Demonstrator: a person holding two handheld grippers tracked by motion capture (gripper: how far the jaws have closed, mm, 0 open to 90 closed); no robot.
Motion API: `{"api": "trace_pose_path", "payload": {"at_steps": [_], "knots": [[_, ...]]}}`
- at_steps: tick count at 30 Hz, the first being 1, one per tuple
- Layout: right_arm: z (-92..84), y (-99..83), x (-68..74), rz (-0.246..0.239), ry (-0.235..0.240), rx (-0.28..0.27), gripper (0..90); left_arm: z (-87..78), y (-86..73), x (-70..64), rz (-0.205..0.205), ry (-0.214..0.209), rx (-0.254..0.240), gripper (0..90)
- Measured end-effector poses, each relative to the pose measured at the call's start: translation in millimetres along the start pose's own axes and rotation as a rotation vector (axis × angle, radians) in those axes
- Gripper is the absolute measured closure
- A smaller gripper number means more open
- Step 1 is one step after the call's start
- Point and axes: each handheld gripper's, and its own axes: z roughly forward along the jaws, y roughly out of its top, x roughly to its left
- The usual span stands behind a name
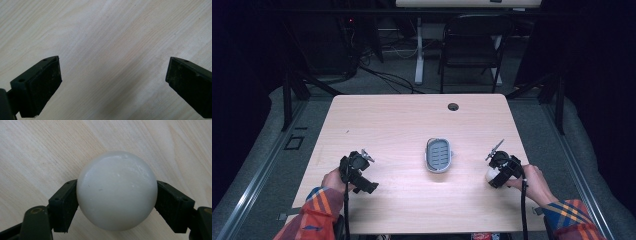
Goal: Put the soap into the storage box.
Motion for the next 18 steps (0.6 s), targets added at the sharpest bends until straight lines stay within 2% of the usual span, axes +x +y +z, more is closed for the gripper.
{"api": "trace_pose_path", "payload": {"at_steps": [2, 3, 5, 18], "knots": [[0.9, -0.5, 0.5, 0.011, 0.012, -0.016, 23.3, 0.0, 0.0, 0.0, 0.0, 0.0, 0.0, 0.2], [-0.2, 0.0, 0.9, 0.003, -0.003, -0.007, 23.3, 0.1, 0.0, 0.0, 0.0, 0.0, 0.001, 0.2], [-1.0, 0.6, 0.8, -0.011, -0.001, 0.005, 23.4, -0.1, 0.2, 0.2, 0.003, -0.001, 0.003, 0.2], [-5.4, 6.4, 10.2, -0.042, 0.005, -0.015, 23.4, 0.6, 0.4, 0.3, 0.002, -0.002, 0.008, 0.2]]}}
